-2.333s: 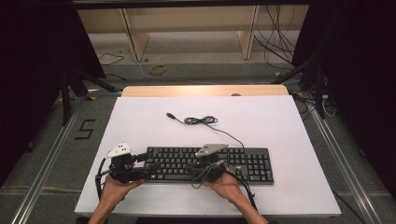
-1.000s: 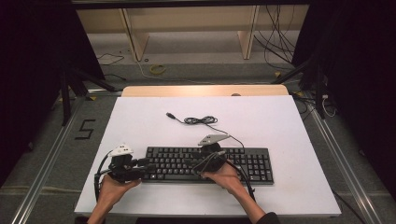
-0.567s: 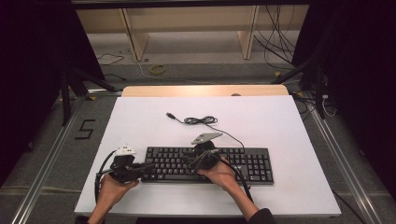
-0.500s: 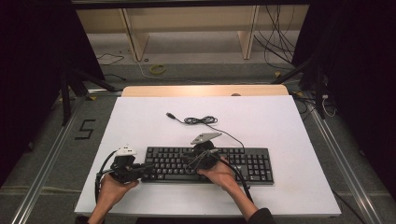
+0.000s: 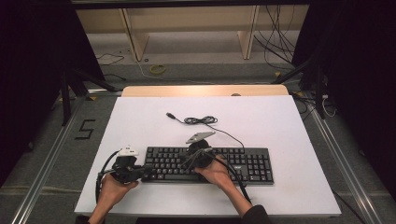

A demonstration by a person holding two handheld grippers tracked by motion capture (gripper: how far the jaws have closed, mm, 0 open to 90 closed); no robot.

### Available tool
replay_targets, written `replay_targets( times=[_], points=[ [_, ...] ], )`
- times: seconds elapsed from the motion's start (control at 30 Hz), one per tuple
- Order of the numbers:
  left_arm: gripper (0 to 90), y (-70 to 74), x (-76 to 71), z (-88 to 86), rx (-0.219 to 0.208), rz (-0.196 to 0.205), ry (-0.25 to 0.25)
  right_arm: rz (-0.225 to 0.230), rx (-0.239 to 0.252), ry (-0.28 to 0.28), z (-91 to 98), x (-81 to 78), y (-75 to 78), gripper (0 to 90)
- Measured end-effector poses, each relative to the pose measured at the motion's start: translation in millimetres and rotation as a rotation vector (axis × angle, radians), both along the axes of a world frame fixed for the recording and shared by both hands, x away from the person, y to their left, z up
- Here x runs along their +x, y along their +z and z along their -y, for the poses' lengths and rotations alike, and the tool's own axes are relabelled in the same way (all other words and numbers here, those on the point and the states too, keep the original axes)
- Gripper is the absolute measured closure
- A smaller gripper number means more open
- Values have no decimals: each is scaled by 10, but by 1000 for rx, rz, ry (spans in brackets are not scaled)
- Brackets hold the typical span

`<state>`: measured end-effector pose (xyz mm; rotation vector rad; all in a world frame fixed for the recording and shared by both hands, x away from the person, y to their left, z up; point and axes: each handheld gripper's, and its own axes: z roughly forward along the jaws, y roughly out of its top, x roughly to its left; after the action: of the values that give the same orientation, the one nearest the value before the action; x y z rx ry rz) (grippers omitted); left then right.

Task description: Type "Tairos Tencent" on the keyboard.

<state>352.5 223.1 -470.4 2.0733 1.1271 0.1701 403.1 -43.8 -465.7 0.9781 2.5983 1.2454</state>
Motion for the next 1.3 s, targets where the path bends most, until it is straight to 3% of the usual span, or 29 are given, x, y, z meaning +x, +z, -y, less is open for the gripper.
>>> replay_targets(
  times=[0.33,1.3],
  points=[
    [889,-13,13,-6,-3,-9,7,-7,-22,10,-151,33,-36,900],
    [891,-80,58,-6,20,-34,6,-23,-44,7,-195,70,-129,900]
  ],
)
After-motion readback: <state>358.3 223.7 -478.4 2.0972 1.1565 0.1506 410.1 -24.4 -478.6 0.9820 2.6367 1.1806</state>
